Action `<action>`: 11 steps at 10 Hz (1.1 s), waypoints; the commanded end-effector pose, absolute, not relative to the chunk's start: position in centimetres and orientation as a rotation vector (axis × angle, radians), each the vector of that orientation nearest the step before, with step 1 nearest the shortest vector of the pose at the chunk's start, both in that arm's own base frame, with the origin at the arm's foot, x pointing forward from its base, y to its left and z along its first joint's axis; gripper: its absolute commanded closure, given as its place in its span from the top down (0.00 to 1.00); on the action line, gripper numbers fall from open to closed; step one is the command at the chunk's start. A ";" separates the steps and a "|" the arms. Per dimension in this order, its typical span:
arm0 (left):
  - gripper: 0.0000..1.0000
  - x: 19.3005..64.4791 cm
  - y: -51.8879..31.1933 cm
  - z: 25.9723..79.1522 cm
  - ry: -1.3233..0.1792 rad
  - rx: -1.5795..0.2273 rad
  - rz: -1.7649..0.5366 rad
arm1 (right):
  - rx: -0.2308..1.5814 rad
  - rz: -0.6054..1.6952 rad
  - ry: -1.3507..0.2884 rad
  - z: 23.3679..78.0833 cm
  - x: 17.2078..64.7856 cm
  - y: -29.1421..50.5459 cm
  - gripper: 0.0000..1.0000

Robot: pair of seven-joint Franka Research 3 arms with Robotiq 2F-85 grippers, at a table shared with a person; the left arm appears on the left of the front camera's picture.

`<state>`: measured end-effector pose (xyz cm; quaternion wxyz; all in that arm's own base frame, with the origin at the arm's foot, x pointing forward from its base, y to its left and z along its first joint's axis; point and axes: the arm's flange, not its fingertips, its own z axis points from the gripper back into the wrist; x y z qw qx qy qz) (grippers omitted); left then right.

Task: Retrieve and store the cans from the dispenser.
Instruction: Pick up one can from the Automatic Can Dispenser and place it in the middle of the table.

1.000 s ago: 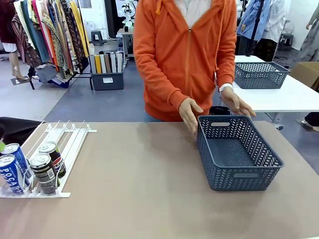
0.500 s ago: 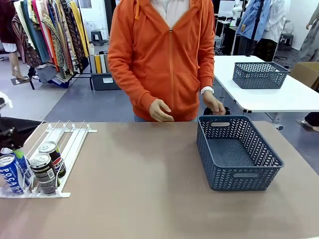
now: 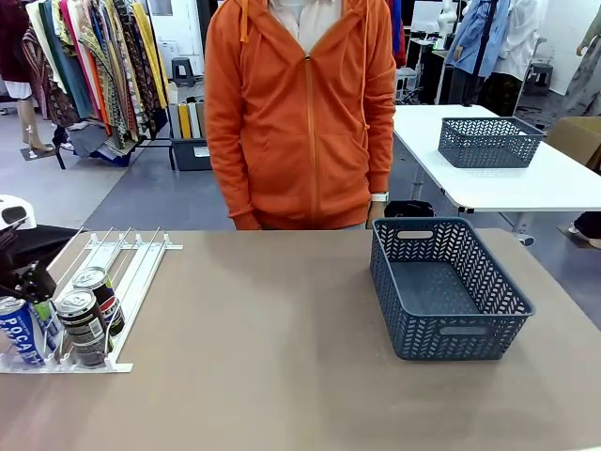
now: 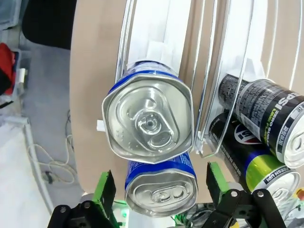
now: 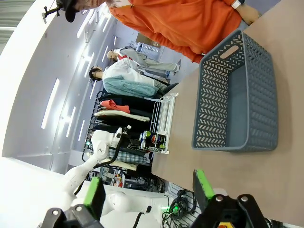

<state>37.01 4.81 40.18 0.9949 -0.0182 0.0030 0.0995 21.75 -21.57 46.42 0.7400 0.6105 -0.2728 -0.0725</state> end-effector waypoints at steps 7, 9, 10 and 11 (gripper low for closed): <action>0.00 36.8 4.8 40.3 -0.013 -0.037 0.204 | 1.355 -0.144 -0.632 46.8 22.0 -21.6 1.00; 0.00 36.8 4.8 40.2 -0.024 -0.037 0.198 | 1.355 -0.144 -0.632 46.8 22.0 -21.6 1.00; 0.00 36.8 4.7 40.2 -0.026 -0.036 0.191 | 1.355 -0.144 -0.632 46.8 22.0 -21.6 1.00; 0.00 36.8 4.5 40.2 -0.031 -0.033 0.184 | 1.355 -0.144 -0.632 46.8 22.0 -21.6 1.00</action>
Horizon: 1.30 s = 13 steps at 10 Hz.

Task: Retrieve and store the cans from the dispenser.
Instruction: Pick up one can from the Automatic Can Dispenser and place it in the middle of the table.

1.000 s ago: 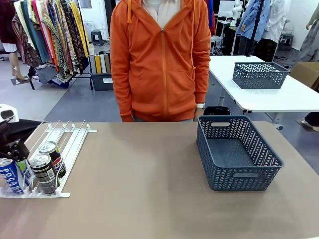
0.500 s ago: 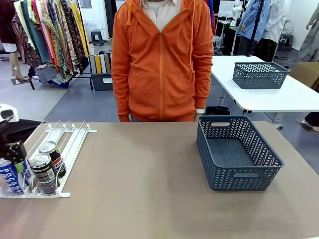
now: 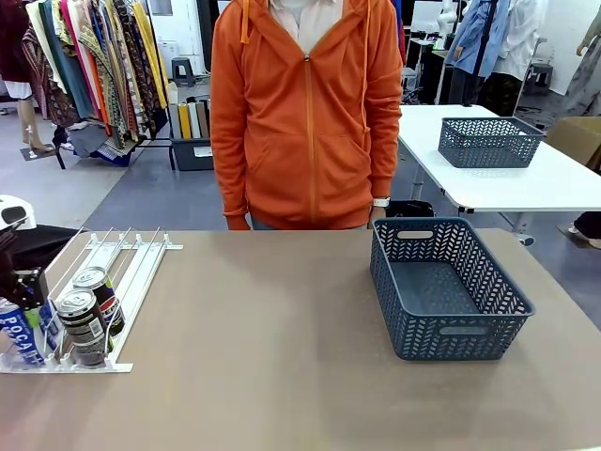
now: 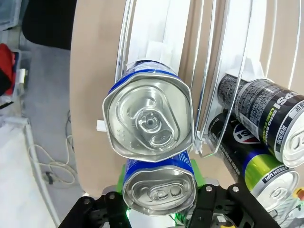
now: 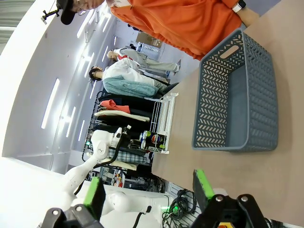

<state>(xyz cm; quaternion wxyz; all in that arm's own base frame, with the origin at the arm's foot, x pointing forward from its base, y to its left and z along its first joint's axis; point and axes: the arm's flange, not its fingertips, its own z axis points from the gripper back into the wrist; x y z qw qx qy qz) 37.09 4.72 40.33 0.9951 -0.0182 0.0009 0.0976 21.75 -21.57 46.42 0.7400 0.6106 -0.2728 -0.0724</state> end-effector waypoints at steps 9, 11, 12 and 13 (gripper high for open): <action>0.00 26.4 3.4 57.9 -0.258 -0.131 0.164 | 1.355 -0.144 -0.632 46.8 22.0 -21.6 1.00; 0.00 25.0 3.9 58.4 -0.309 -0.181 0.159 | 1.355 -0.144 -0.632 46.8 22.0 -21.6 1.00; 0.00 24.5 4.7 58.2 -0.304 -0.223 0.165 | 1.355 -0.144 -0.632 46.8 22.0 -21.6 1.00; 0.00 24.7 3.4 59.7 -0.281 -0.137 0.172 | 1.355 -0.144 -0.632 46.8 22.0 -21.6 1.00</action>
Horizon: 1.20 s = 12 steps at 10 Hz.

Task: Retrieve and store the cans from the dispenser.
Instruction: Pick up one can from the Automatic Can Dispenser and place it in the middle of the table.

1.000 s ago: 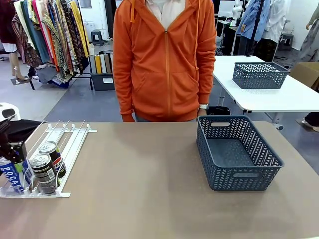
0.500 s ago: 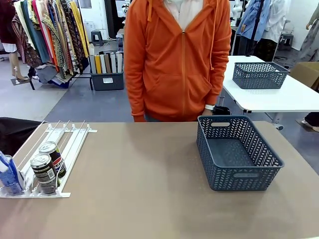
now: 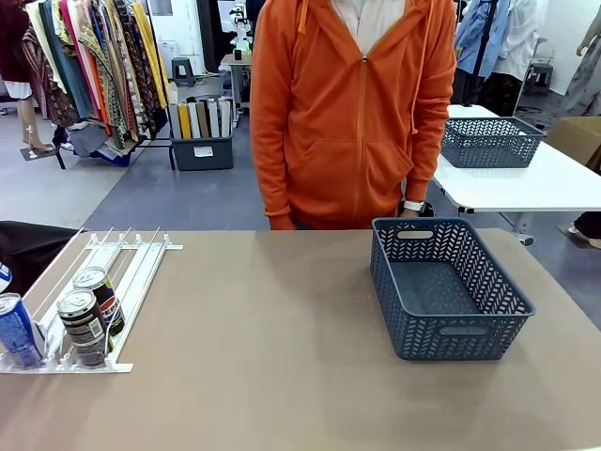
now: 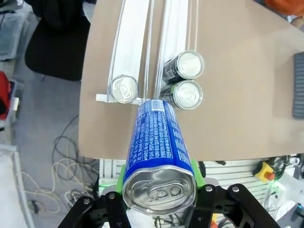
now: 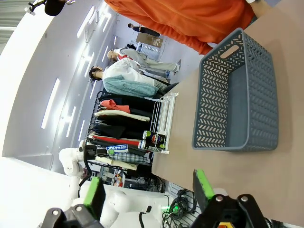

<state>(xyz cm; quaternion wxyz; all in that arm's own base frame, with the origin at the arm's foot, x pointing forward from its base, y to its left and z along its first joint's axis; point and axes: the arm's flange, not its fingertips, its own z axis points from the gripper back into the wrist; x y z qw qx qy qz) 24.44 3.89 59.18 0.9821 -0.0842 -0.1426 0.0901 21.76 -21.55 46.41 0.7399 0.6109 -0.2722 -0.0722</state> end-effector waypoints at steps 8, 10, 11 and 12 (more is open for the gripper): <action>0.00 33.0 -8.7 61.0 -0.393 -0.159 0.005 | 1.355 -0.144 -0.632 46.8 22.0 -21.6 1.00; 0.00 37.9 -18.5 58.2 -0.278 -0.119 -0.212 | 1.355 -0.144 -0.632 46.8 22.0 -21.6 1.00; 0.00 39.5 -23.5 55.9 -0.219 -0.116 -0.295 | 1.355 -0.144 -0.632 46.8 22.0 -21.6 1.00; 0.00 40.4 -28.1 52.9 -0.158 -0.088 -0.360 | 1.355 -0.144 -0.632 46.8 22.0 -21.6 1.00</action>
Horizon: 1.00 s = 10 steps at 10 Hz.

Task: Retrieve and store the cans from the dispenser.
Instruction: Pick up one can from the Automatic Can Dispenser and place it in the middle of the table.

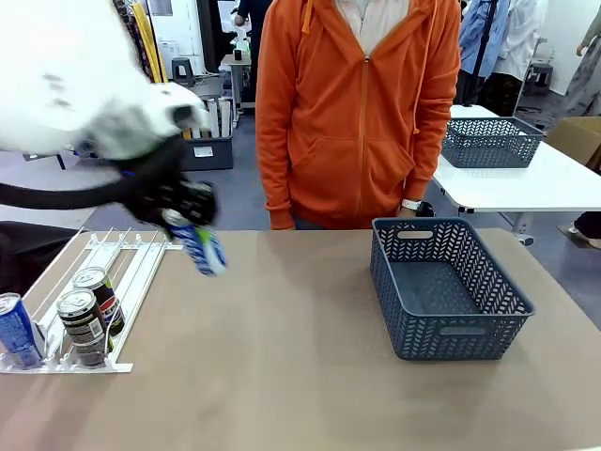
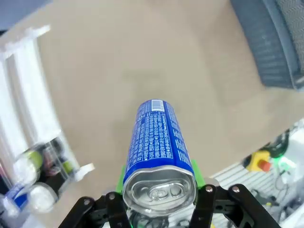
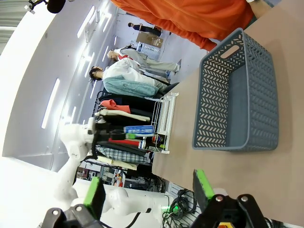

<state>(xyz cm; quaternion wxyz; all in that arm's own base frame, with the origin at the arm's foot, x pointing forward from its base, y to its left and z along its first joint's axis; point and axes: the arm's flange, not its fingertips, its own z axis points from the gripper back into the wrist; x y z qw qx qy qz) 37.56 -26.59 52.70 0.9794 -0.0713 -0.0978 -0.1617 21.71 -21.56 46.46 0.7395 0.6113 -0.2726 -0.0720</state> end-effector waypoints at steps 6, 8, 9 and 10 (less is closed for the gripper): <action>0.00 41.3 -39.0 40.6 0.035 0.045 -0.493 | 1.355 -0.144 -0.632 46.8 22.0 -21.6 1.00; 0.00 41.2 -38.9 40.5 0.041 0.060 -0.488 | 1.355 -0.144 -0.632 46.8 22.0 -21.6 1.00; 0.44 41.4 -39.0 40.5 0.047 0.054 -0.489 | 1.355 -0.144 -0.632 46.8 22.0 -21.6 1.00; 1.00 41.3 -39.0 40.4 0.042 0.057 -0.491 | 1.355 -0.144 -0.632 46.8 22.0 -21.6 1.00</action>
